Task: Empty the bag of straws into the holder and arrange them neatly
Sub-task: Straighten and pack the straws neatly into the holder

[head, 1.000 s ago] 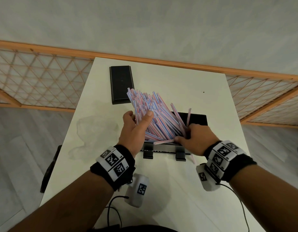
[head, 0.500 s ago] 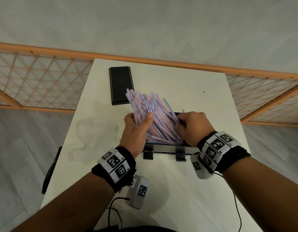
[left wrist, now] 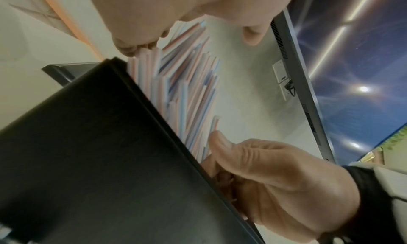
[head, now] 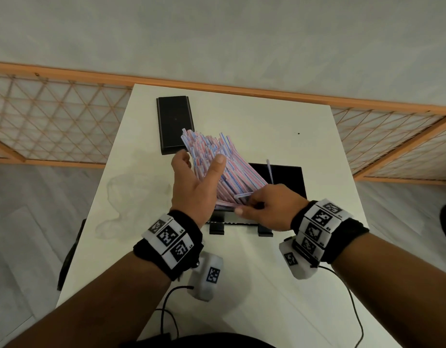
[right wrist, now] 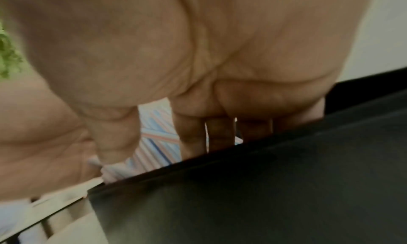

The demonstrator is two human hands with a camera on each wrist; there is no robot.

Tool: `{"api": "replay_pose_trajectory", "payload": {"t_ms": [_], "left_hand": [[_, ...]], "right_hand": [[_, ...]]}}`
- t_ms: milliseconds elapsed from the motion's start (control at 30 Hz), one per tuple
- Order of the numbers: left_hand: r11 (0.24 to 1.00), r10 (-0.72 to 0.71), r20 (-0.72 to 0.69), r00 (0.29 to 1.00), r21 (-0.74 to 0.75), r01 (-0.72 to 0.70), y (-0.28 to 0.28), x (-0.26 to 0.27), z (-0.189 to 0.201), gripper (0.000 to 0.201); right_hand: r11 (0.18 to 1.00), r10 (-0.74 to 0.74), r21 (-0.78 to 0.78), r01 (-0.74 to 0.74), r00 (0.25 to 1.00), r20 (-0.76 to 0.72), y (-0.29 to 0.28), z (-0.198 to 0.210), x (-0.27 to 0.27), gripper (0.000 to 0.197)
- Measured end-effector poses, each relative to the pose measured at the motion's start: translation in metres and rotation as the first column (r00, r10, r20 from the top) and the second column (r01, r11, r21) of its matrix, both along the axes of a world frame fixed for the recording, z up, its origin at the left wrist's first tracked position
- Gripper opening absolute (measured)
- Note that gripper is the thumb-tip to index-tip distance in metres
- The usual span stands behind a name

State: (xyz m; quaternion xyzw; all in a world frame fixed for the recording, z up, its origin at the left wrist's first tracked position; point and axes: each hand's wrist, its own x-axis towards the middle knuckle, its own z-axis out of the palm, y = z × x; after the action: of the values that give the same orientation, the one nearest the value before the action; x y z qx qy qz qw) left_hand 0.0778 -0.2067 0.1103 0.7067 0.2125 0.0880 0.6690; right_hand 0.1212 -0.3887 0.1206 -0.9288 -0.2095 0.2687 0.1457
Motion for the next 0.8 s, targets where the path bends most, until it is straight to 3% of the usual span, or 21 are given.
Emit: {"api": "replay_pose_trajectory", "payload": {"t_ms": [67,233,400,500,567,667,800], "left_hand": [[0.986,0.000,0.046,0.999,0.166,-0.007,0.003,0.000,0.005,0.070],[0.898,-0.030,0.180,0.983,0.437,-0.053,0.015,-0.007,0.012,0.078],[0.854,-0.180,0.358,0.916,0.518,-0.035,0.012,-0.015,0.019,0.074],[0.839,-0.261,0.465,0.846,0.543,-0.040,0.009,-0.018,0.023,0.051],[0.859,-0.264,0.501,0.824,0.510,-0.035,0.008,-0.020,0.028,0.031],[0.870,-0.301,0.500,0.812,0.494,0.018,0.010,-0.020,0.031,0.018],[0.810,-0.420,0.418,0.805,0.572,0.126,0.007,-0.020,0.034,0.017]], "right_hand": [[0.998,0.061,0.001,-0.061,0.998,0.009,0.001,0.001,0.000,0.053],[0.996,0.079,-0.035,-0.081,0.996,-0.039,-0.006,-0.007,0.004,0.046],[0.996,0.091,0.030,-0.088,0.992,-0.093,-0.008,-0.019,0.002,0.049],[0.990,0.122,-0.058,-0.132,0.981,-0.153,-0.003,-0.021,0.000,0.062],[0.987,0.130,-0.065,-0.144,0.973,-0.190,0.000,-0.020,-0.001,0.056],[0.987,0.139,-0.046,-0.152,0.969,-0.206,0.001,-0.018,0.002,0.046],[0.989,0.111,-0.066,-0.135,0.952,-0.285,0.004,-0.014,0.003,0.059]]}}
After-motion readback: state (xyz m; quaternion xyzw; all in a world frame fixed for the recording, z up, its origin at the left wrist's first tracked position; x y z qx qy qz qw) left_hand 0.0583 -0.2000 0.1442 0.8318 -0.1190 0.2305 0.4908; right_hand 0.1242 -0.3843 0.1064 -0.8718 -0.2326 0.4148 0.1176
